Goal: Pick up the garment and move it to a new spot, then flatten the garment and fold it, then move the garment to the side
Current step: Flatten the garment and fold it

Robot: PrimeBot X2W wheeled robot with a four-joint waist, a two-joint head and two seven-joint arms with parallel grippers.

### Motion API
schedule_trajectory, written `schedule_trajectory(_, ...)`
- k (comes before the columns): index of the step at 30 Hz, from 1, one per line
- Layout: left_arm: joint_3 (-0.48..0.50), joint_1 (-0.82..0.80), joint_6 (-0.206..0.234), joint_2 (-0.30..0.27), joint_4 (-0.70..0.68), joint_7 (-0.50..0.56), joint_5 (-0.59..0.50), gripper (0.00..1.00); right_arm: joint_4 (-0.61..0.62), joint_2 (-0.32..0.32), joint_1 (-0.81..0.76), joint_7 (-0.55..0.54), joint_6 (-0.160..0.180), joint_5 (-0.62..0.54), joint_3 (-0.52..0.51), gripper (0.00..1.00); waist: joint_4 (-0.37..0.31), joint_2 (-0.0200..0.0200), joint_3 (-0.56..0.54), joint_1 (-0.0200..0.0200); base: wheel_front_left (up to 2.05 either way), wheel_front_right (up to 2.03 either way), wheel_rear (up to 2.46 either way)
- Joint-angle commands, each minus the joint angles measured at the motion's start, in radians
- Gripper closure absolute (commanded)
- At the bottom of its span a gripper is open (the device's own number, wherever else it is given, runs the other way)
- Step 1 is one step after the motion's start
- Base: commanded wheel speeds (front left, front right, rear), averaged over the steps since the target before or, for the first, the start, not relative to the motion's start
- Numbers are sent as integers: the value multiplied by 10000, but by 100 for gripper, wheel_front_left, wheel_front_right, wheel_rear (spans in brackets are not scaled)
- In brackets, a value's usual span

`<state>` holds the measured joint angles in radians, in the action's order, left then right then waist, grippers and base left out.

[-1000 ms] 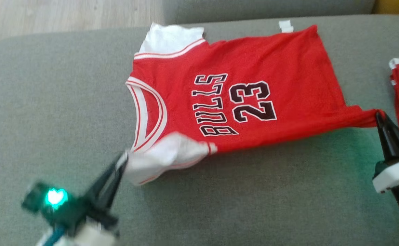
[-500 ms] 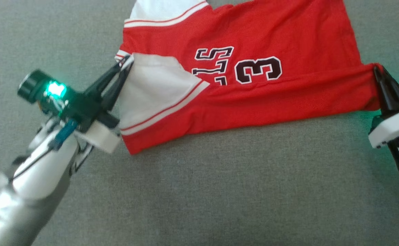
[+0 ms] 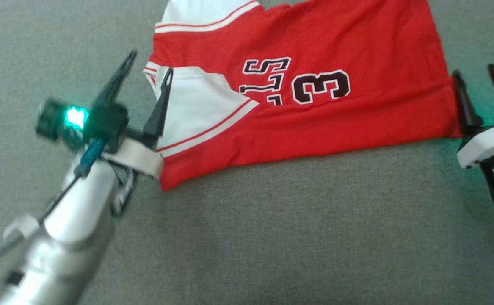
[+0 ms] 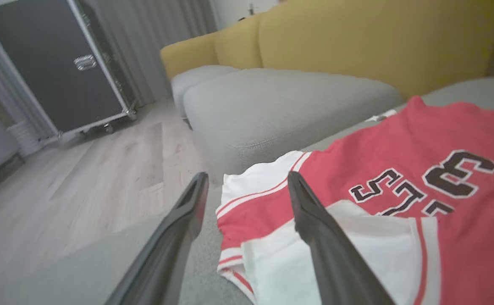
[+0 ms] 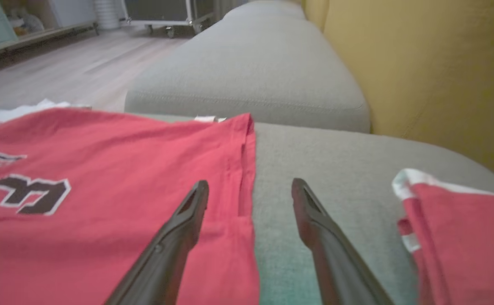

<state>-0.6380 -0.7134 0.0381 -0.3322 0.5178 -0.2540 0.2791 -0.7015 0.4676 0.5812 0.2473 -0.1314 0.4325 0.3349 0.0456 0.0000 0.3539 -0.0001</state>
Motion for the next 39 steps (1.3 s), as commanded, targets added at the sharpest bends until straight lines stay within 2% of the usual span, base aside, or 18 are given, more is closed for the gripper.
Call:
schedule_trajectory(1, 758, 706, 247, 26, -325, -74, 547, 0, 225, 18, -170, 128, 7, -73, -348, 0, 54, 0, -262, 1, 0, 0, 0)
schedule_trajectory(8, 1390, 2914, 677, 962, -157, -76, 1598, 0, 1356, -861, -1317, 142, 7, -1007, -2150, 0, 126, 0, -818, 1, 0, 0, 0)
schedule_trajectory(15, 1425, 3593, 999, 1530, 766, 202, 2088, 0, 1975, -1443, -2133, 143, 7, -1692, -2752, 0, 69, 0, -1070, 1, 0, 0, 0)
schedule_trajectory(22, 1183, 3527, 712, 1811, 1355, 816, 2328, 0, 2116, -1584, -2251, 144, 7, -1872, -2926, 0, -40, 0, -970, 1, 0, 0, 0)
schedule_trajectory(23, 1135, 3529, 694, 1829, 1421, 924, 2338, 18, 2092, -1586, -2247, 144, 7, -1896, -2953, 0, -47, 0, -956, 1, 0, 0, 0)
schedule_trajectory(25, 1052, 3547, 636, 1836, 1481, 1050, 2351, 100, 1903, -1596, -2250, 144, 7, -1892, -2947, 0, -45, 0, -950, 1, 0, 0, 0)
schedule_trajectory(27, 1012, 3576, 550, 1786, 1446, 1053, 2367, 100, 1506, -1627, -2230, 116, 7, -1854, -2868, 0, -31, 0, -976, 1, 0, 0, 0)
schedule_trajectory(29, 972, 3490, 664, 1442, 1014, 634, 2062, 100, 518, -1674, -2004, -228, 7, -1903, -3041, 0, 77, 0, -1052, 1, 0, 0, 0)
schedule_trajectory(34, 833, 3299, 899, 950, 367, 507, 1577, 100, -481, -1804, -1552, -582, 7, -2244, -3336, 0, 248, 0, -1096, 1, 0, 0, 0)
schedule_trajectory(38, 763, 3254, 997, 700, -130, 697, 1441, 100, -1113, -1894, -1209, -1094, 7, -2204, -3047, 0, 341, 0, -1078, 1, 0, 0, 0)
schedule_trajectory(39, 749, 3250, 1024, 646, -238, 734, 1412, 100, -1234, -1906, -1136, -1201, 7, -2125, -2973, 16, 365, 0, -1073, 1, 0, 0, 0)
